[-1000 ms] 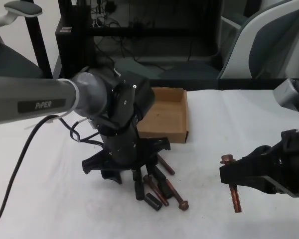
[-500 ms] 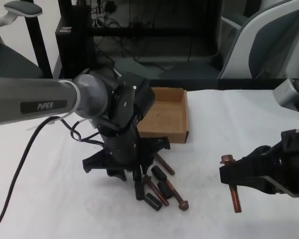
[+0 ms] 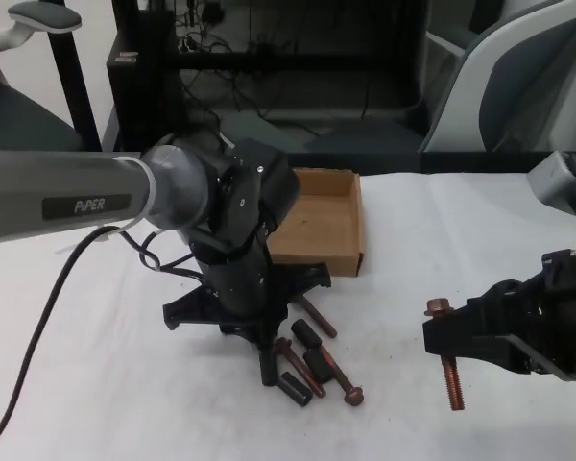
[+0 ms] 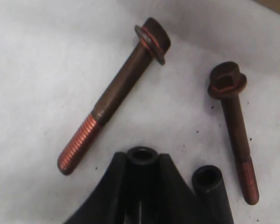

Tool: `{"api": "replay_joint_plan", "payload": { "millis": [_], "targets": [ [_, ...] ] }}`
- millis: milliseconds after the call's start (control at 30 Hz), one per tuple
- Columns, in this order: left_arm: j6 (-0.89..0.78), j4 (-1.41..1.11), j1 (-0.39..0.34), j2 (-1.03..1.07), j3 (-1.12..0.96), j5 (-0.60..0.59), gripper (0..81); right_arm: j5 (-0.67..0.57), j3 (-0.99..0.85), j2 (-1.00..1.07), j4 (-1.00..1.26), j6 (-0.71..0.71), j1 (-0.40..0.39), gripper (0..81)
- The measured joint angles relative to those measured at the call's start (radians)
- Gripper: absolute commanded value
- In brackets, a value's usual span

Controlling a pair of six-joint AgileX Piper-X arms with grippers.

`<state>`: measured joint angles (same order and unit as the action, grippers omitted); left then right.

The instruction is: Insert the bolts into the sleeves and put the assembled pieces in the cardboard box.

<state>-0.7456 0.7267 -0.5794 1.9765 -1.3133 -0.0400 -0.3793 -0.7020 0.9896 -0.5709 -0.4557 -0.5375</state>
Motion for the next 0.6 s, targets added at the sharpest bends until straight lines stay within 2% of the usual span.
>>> {"api": "replay_joint_plan", "payload": {
  "millis": [300,600],
  "targets": [
    [0.034,0.000,0.000,0.000,0.000,-0.007,1.7,0.000,0.000,0.000,0.000,0.000,0.000,0.0],
    [0.213,-0.033,0.000,-0.112,0.024,0.024,1.7,0.000,0.000,0.000,0.001,-0.018,0.030,0.0]
  ]
}}
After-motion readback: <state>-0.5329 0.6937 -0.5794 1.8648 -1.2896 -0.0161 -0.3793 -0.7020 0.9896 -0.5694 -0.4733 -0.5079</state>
